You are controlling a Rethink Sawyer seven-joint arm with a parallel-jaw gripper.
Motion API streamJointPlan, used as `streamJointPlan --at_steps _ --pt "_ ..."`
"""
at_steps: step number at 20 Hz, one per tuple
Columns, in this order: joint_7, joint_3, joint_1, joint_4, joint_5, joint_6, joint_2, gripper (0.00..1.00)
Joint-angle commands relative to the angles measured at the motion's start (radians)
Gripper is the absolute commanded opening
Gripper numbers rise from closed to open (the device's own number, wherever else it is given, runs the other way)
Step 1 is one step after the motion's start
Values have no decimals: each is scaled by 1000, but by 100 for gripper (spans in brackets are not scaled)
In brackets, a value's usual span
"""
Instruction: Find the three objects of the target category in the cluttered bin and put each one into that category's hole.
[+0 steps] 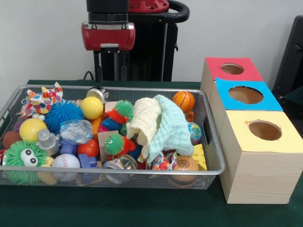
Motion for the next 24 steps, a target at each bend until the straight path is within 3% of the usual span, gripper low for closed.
streamJointPlan --at_steps 1,24 --pt "-142 4 -14 -54 -102 113 37 100" --pt "-254 55 -116 -73 -182 201 18 100"
